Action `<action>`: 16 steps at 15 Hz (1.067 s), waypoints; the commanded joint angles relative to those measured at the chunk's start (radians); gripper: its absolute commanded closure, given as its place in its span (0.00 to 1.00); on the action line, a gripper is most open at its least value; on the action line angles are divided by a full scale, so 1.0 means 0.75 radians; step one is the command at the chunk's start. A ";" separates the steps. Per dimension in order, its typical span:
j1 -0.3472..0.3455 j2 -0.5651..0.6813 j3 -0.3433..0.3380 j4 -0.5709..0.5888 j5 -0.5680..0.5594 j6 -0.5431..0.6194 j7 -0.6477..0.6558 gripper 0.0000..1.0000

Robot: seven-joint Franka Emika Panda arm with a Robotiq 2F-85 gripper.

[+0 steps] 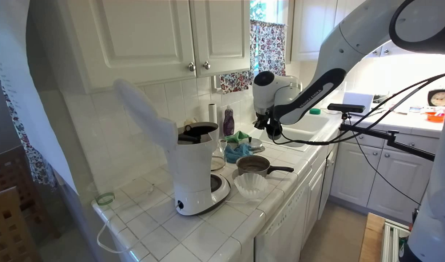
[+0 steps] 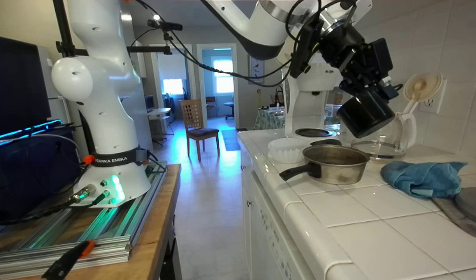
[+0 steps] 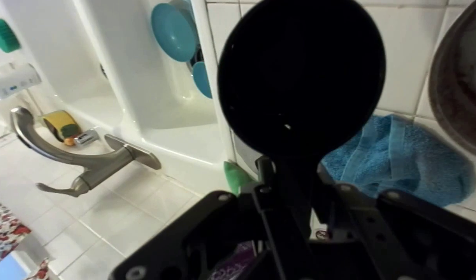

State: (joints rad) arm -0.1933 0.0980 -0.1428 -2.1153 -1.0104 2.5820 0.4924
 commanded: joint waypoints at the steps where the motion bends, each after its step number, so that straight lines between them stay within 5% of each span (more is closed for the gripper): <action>1: -0.037 -0.035 -0.031 -0.096 0.278 0.195 -0.328 0.94; 8: -0.053 -0.042 -0.032 -0.162 0.905 0.176 -0.955 0.94; 16: -0.102 0.004 -0.045 -0.115 1.193 0.154 -1.330 0.94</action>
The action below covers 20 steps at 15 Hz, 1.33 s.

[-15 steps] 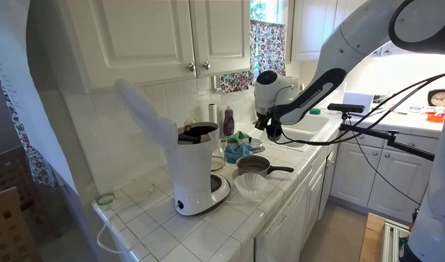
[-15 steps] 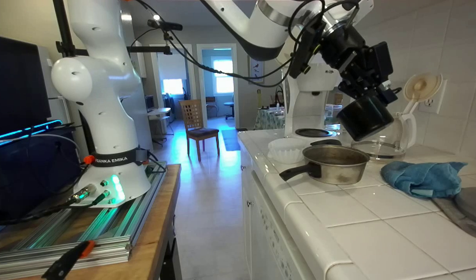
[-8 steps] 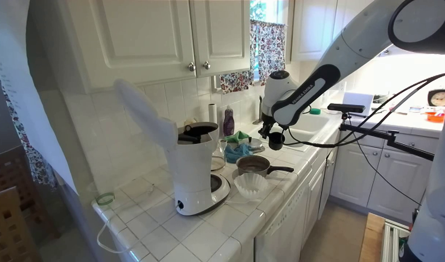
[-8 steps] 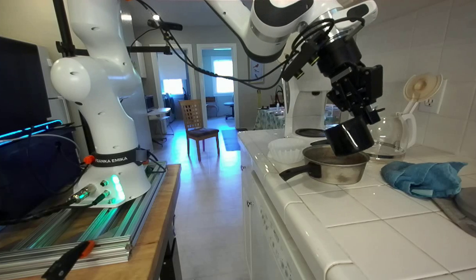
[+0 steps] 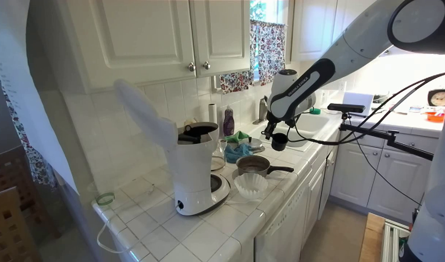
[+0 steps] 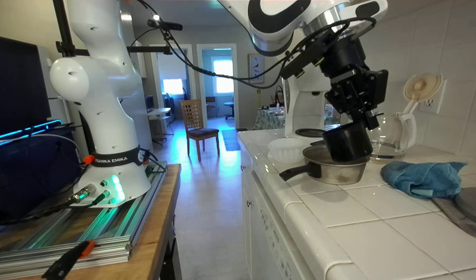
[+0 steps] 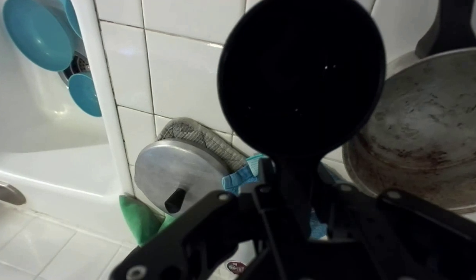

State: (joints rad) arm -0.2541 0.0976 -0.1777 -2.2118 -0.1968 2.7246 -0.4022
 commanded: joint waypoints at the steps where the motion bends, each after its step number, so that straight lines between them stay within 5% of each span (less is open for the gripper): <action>1: -0.028 0.013 0.000 0.020 0.136 -0.044 -0.172 0.94; 20: -0.188 0.241 0.056 0.206 0.500 -0.145 -0.650 0.94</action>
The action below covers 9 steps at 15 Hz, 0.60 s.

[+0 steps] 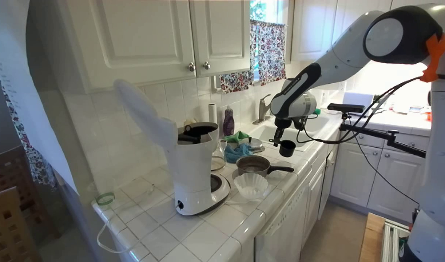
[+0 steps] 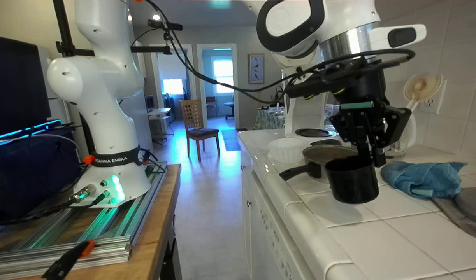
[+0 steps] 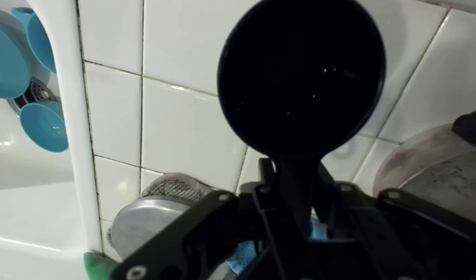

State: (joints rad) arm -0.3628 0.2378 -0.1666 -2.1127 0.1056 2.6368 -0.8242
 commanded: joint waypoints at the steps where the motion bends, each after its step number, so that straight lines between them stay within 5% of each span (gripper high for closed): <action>1: -0.054 0.065 0.053 0.088 0.127 -0.029 -0.111 0.94; 9: -0.082 0.152 0.090 0.163 0.167 -0.073 -0.145 0.94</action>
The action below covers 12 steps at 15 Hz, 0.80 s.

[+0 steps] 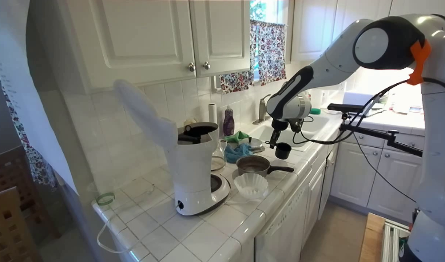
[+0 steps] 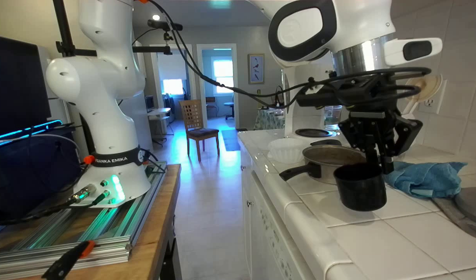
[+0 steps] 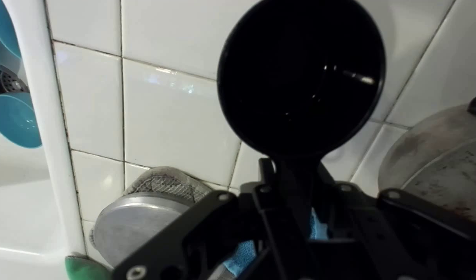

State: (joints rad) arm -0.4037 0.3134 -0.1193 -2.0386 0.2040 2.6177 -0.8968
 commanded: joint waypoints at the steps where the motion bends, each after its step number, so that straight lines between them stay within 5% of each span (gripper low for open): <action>1: -0.028 0.062 0.030 0.071 0.032 -0.053 -0.048 0.94; 12: -0.039 0.119 0.044 0.148 0.024 -0.144 -0.056 0.94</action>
State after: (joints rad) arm -0.4142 0.3754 -0.0999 -1.9731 0.2040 2.5424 -0.9119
